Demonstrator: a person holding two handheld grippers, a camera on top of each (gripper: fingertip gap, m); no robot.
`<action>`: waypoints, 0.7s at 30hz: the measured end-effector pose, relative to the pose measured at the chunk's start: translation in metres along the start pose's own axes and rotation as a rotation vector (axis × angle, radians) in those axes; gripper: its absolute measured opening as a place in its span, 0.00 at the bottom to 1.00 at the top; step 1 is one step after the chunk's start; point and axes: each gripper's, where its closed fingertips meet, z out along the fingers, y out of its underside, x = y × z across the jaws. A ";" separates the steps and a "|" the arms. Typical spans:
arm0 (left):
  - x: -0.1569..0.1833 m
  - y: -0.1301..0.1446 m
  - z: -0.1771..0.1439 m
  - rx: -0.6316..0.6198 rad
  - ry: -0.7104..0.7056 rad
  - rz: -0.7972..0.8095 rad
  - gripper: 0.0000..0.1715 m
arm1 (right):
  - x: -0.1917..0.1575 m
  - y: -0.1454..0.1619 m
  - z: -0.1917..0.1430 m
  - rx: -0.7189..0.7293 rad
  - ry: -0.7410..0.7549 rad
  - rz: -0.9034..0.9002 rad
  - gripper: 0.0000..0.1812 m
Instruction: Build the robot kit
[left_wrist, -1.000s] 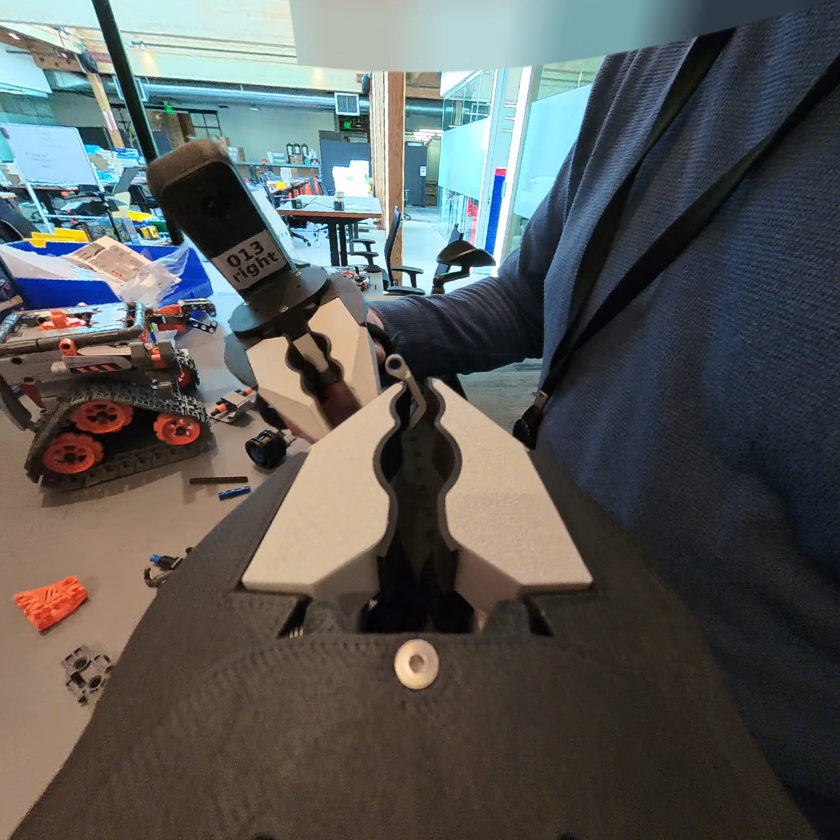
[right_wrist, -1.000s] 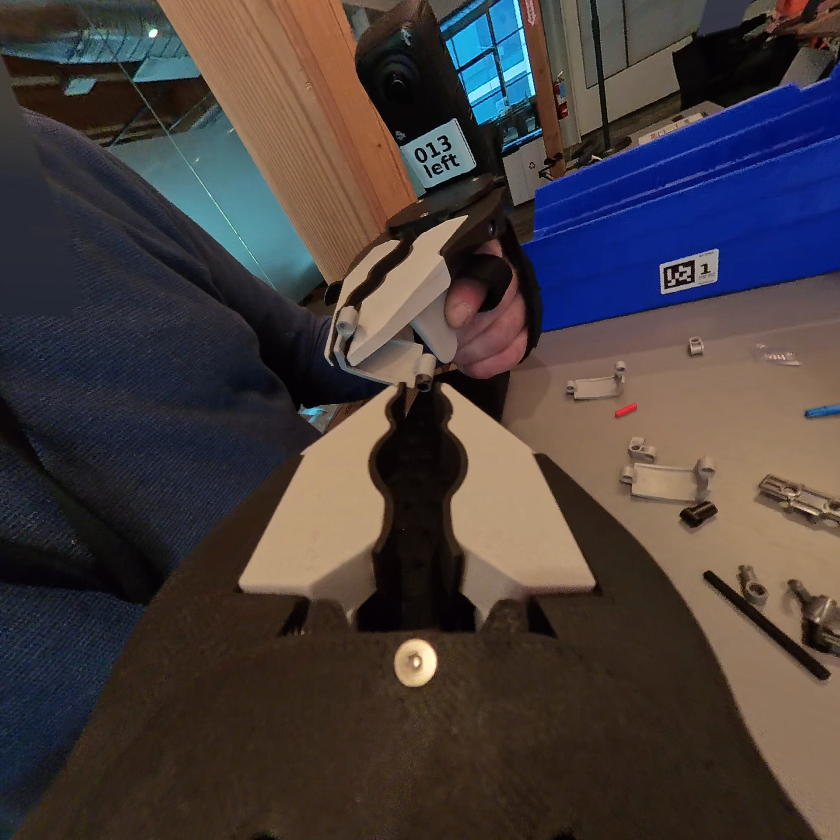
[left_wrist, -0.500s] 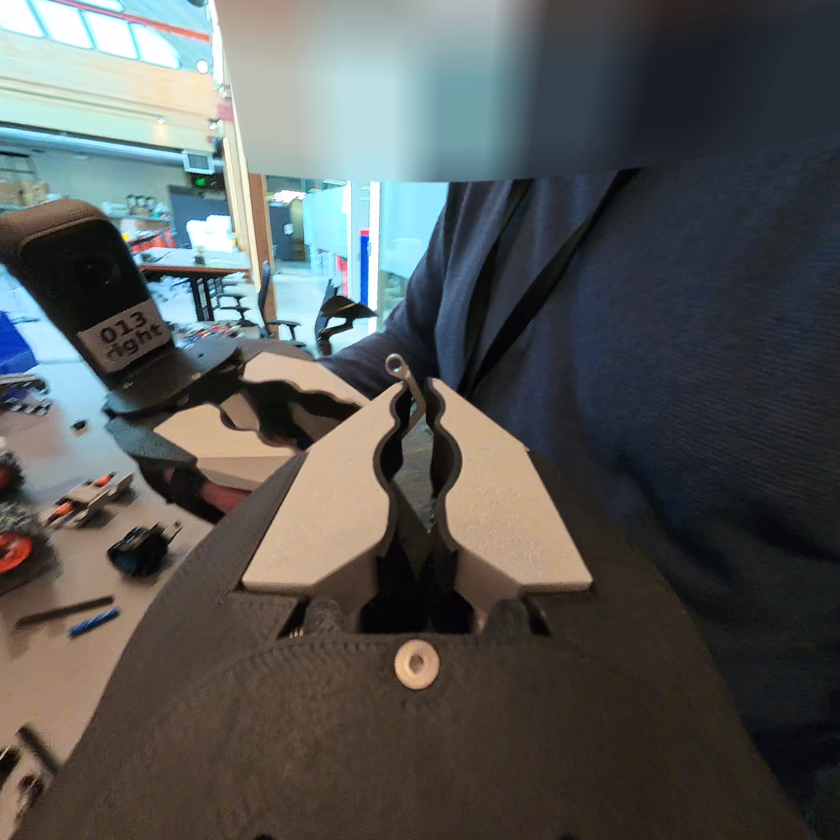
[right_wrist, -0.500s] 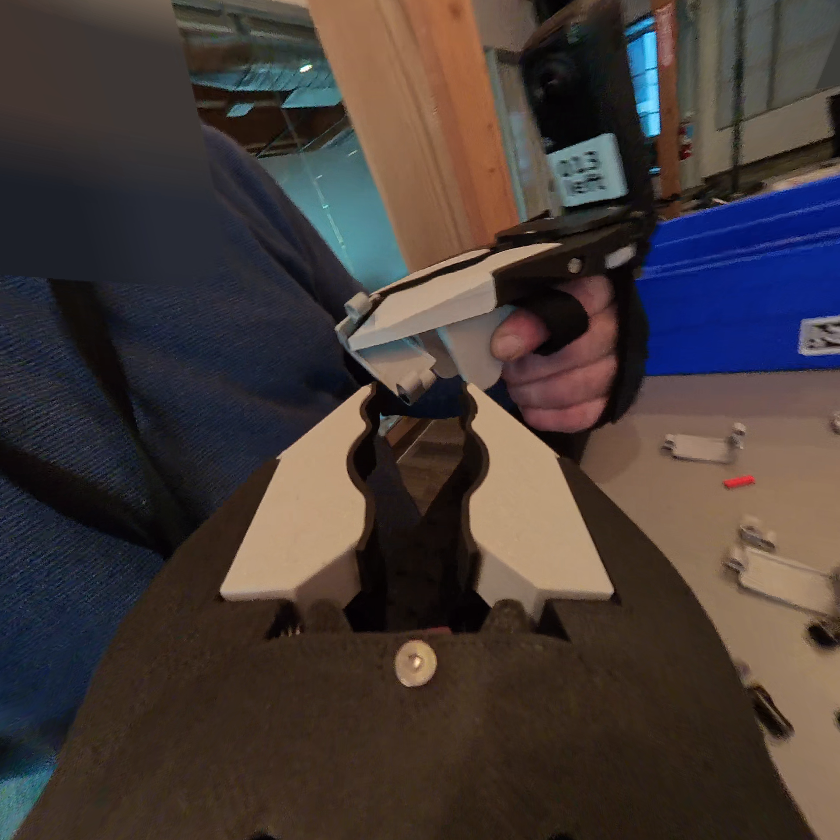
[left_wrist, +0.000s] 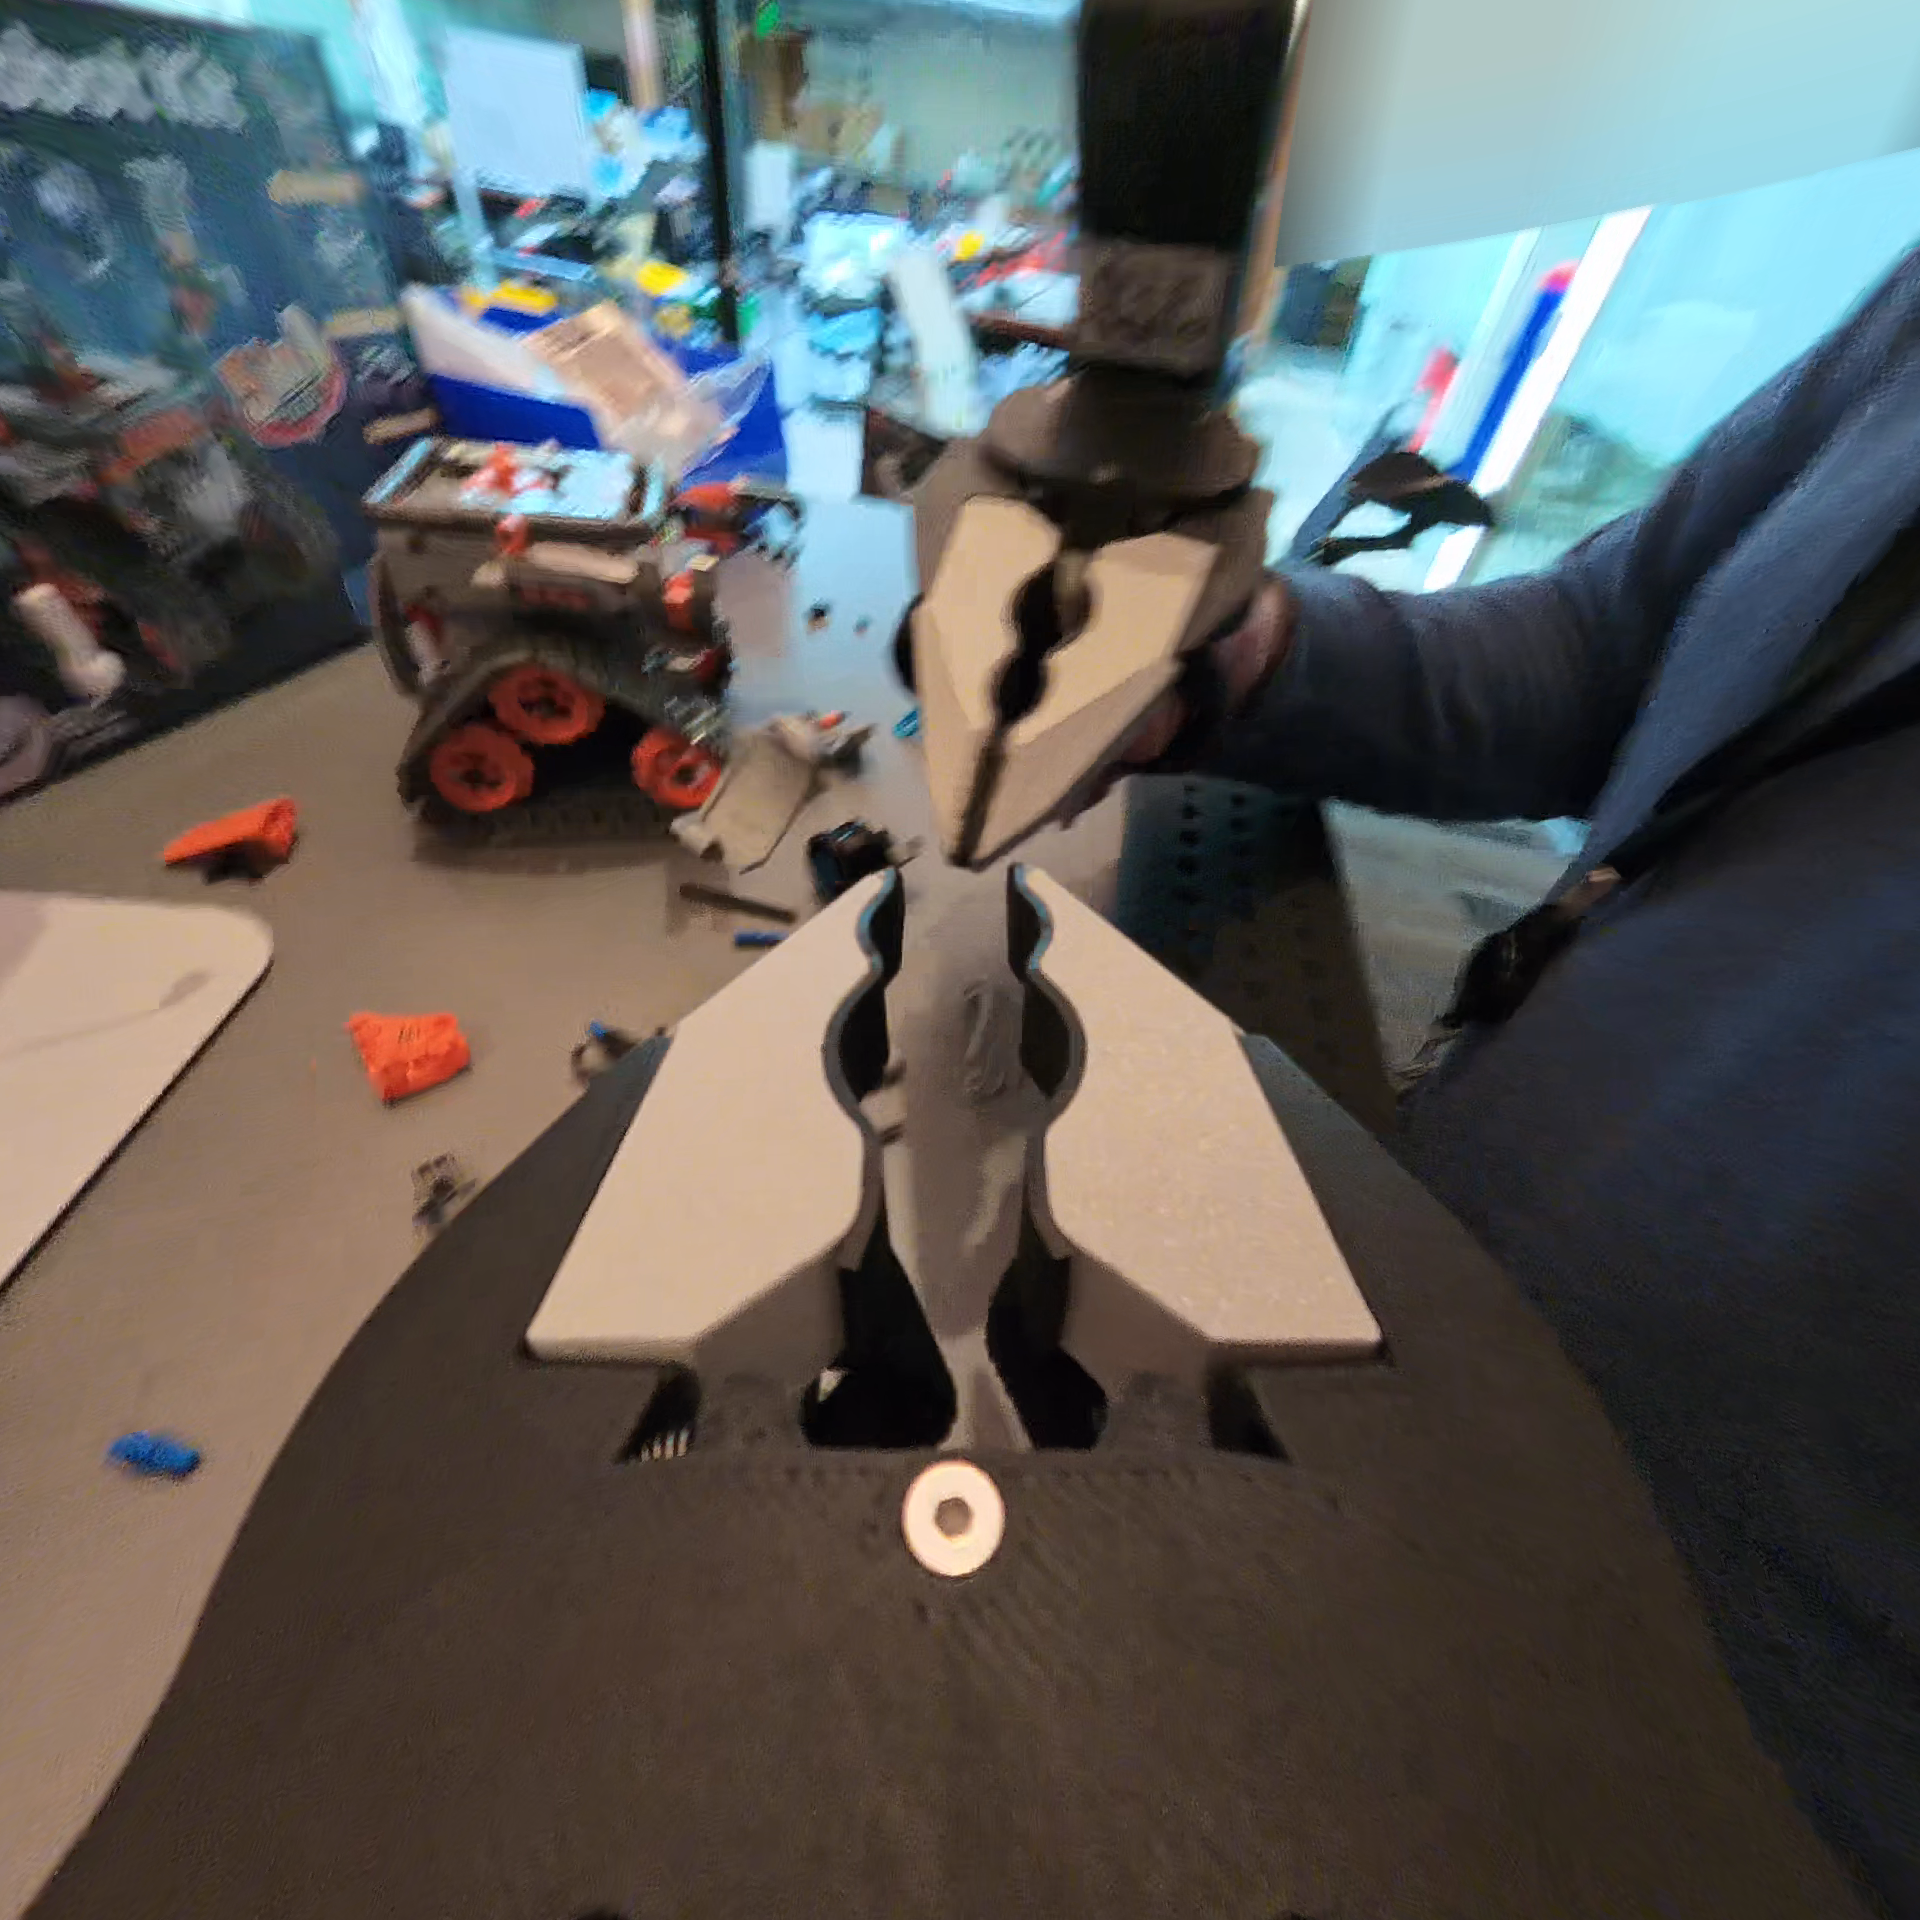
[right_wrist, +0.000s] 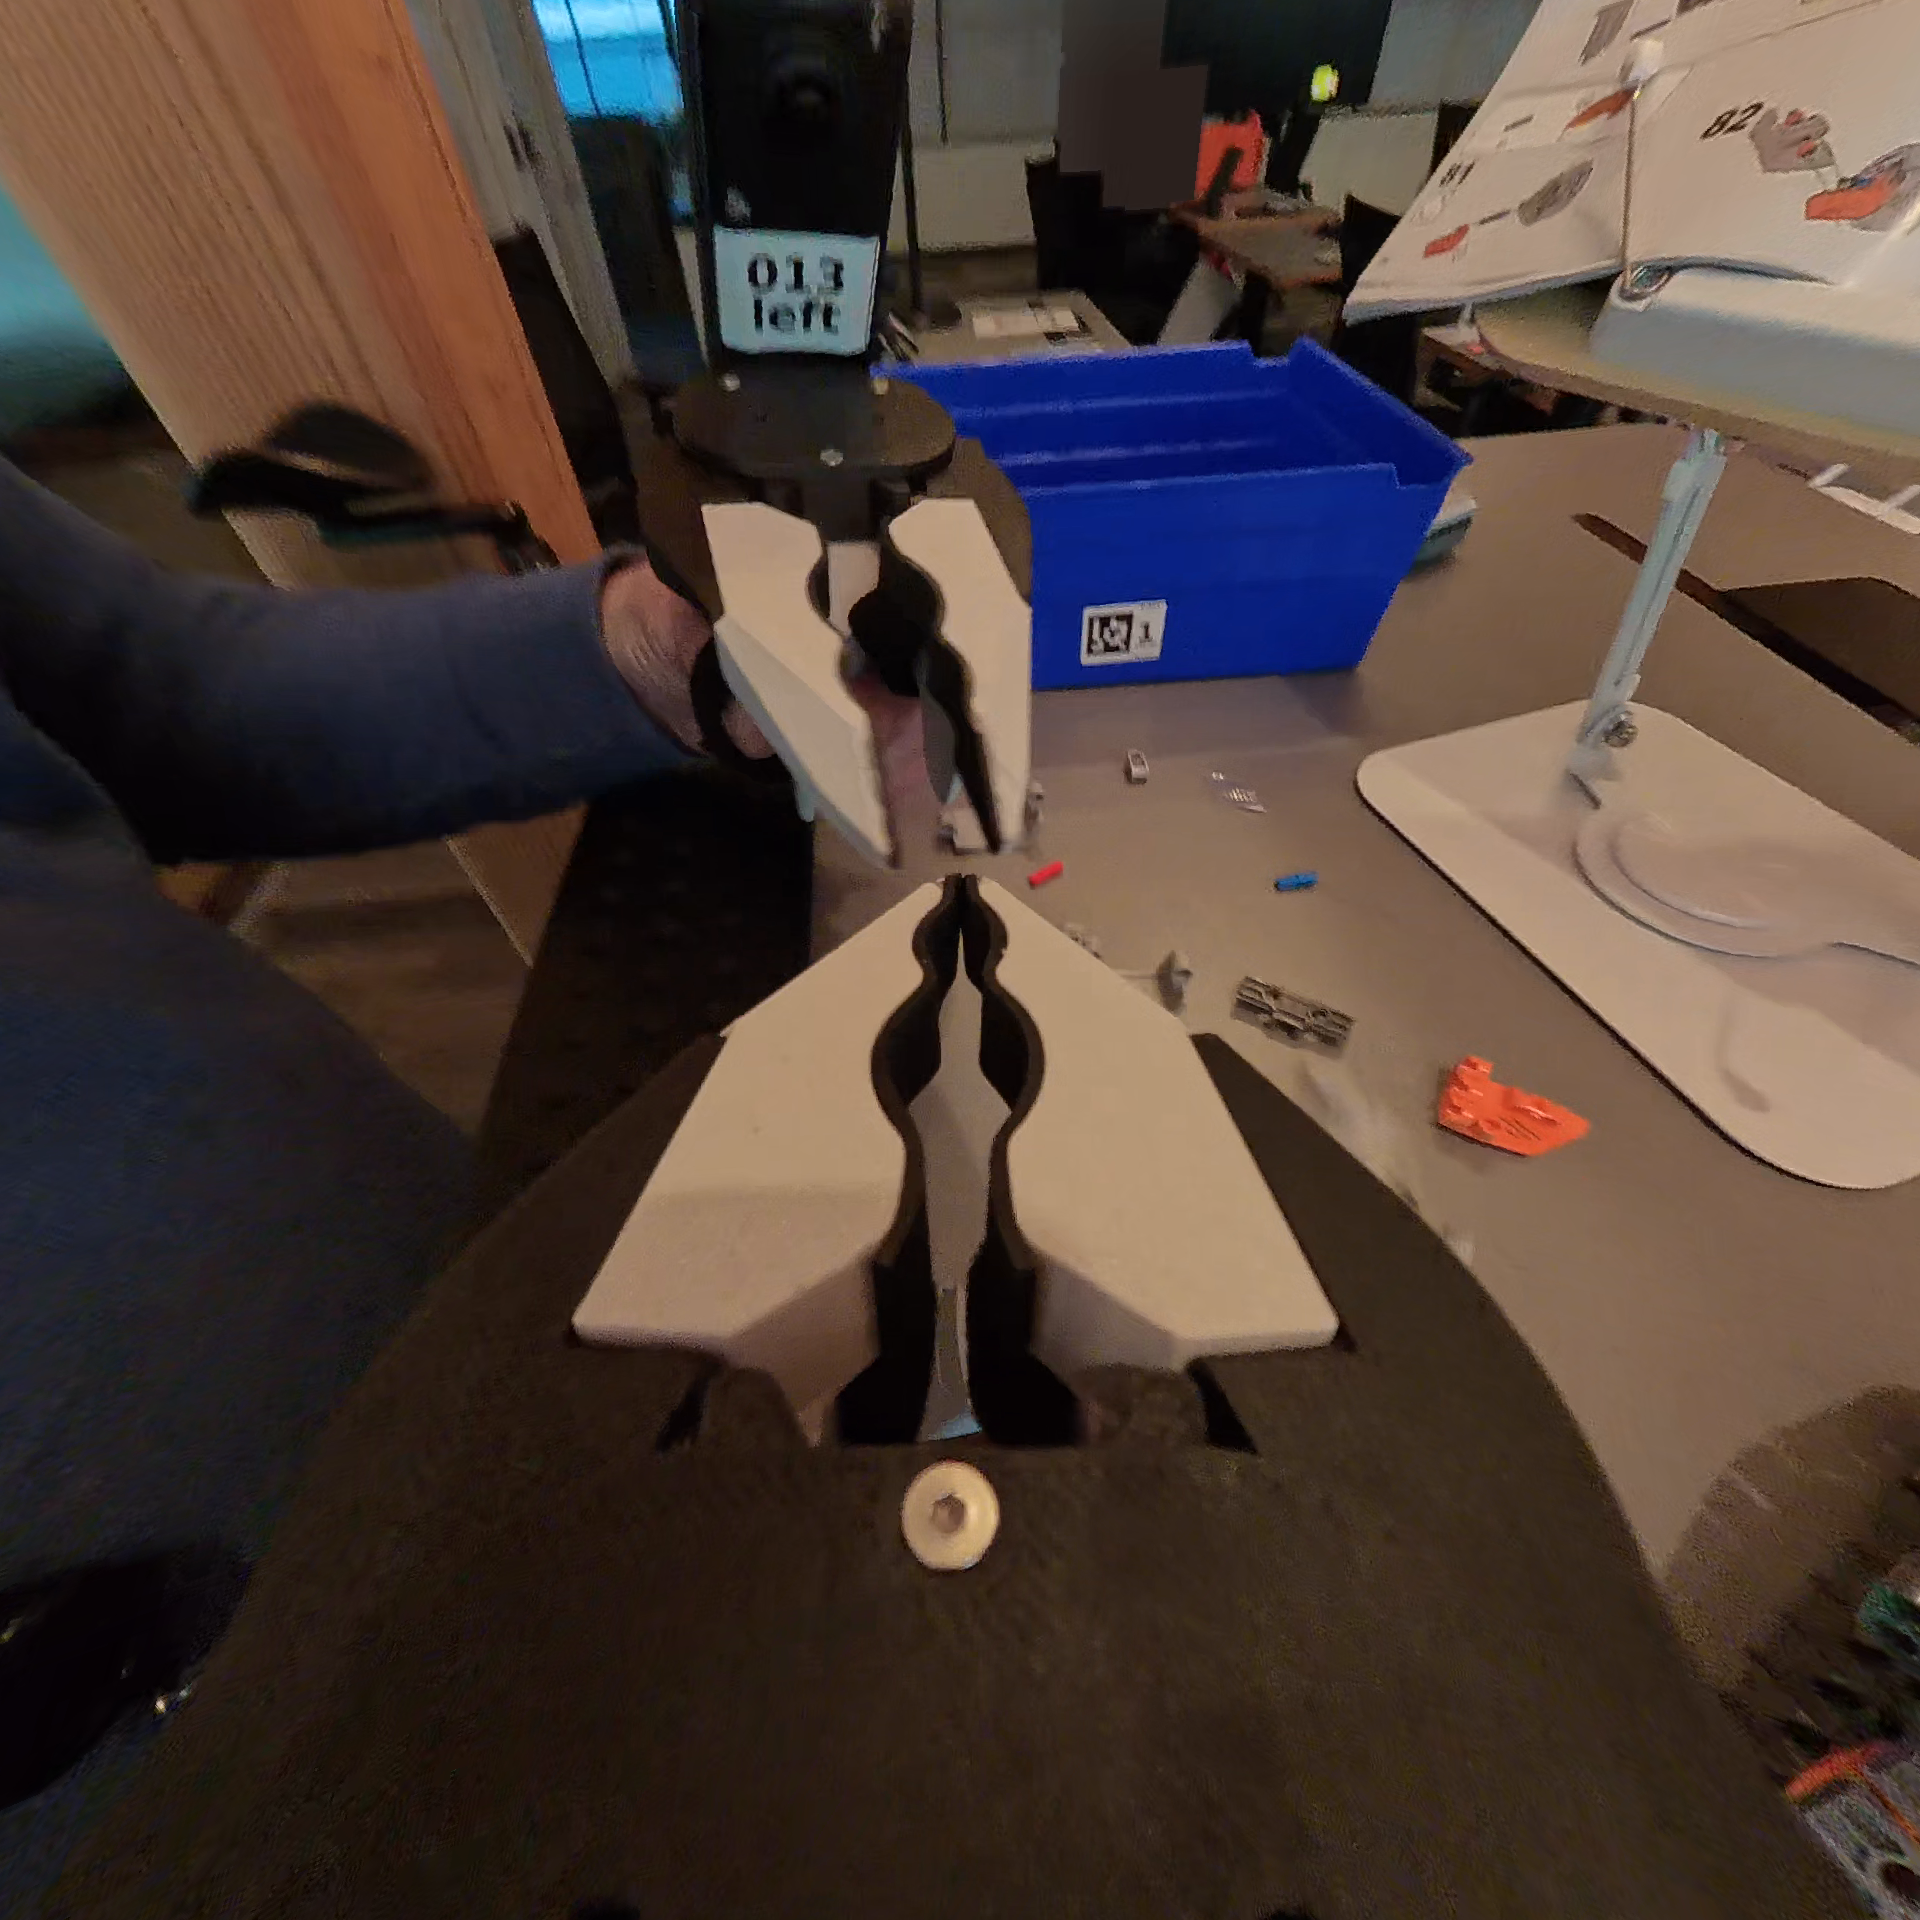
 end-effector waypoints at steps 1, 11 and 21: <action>-0.005 0.008 0.002 -0.041 -0.038 0.010 0.09 | -0.001 0.007 0.003 -0.050 0.012 -0.023 0.00; -0.048 0.076 0.000 -0.498 -0.365 0.051 0.17 | 0.049 0.082 0.000 -0.482 0.382 -0.225 0.04; -0.074 0.084 -0.002 -0.697 -0.629 0.182 0.32 | 0.067 0.085 -0.029 -0.509 0.497 -0.249 0.11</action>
